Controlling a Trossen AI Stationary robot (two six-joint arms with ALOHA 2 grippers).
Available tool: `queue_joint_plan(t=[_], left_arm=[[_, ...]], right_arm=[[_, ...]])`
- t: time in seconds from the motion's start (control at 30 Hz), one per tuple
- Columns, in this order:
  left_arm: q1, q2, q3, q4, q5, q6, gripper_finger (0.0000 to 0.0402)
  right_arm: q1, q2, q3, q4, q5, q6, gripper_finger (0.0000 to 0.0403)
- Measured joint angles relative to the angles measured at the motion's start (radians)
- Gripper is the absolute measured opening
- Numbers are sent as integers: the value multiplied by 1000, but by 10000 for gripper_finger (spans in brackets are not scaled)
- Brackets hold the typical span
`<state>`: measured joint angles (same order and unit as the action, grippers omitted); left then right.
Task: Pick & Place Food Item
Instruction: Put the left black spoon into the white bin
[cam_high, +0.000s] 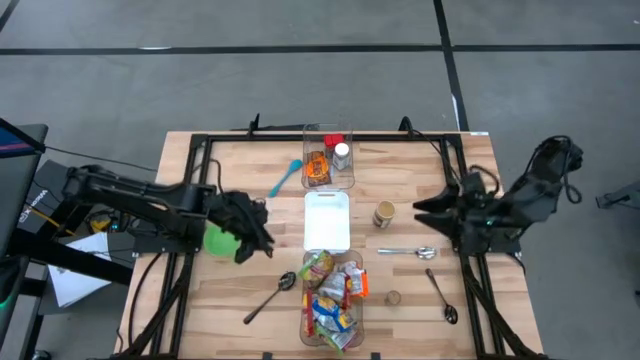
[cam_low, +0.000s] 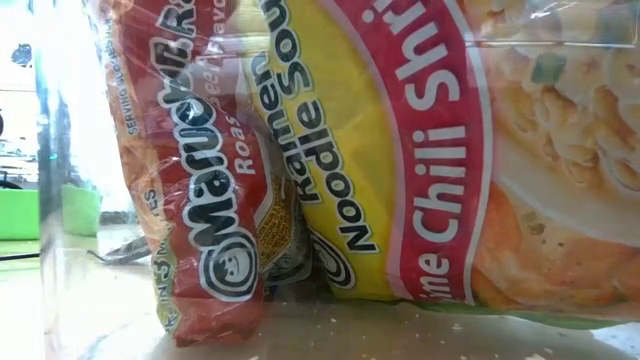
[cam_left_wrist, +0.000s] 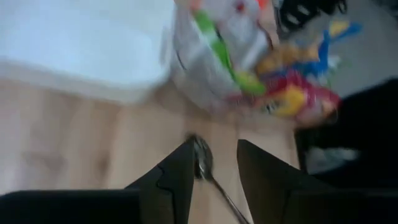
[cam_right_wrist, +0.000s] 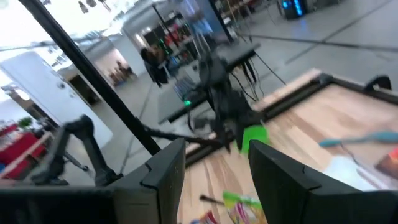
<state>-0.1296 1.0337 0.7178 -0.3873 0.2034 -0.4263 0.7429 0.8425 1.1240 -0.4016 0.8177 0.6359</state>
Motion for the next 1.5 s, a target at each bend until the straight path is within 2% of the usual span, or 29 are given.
queue_joint_plan(t=[0.1,0.23,0.4,0.53,0.7,0.87,1.07,1.23,1.5], left_arm=[[-38,0,-69,46,42,-56,114],[-99,0,-137,117,44,-101,111],[-144,0,-202,201,2,-101,111],[-145,0,-233,232,-37,-16,111],[-120,27,-258,300,-38,105,121],[-85,103,-258,378,-24,164,132],[-77,241,-258,480,38,166,136],[-77,372,-258,630,41,142,136],[-77,530,-258,770,64,90,136]], right_arm=[[0,-27,0,30,17,-34,171],[0,-47,0,48,48,-69,171],[0,-51,0,49,104,-65,171],[0,-32,0,74,147,-64,171],[0,7,0,89,207,-63,171],[0,29,0,111,259,-60,171],[-19,21,0,128,261,-85,171],[-21,-6,1,129,261,-104,171],[-21,-16,0,121,249,-121,171]])
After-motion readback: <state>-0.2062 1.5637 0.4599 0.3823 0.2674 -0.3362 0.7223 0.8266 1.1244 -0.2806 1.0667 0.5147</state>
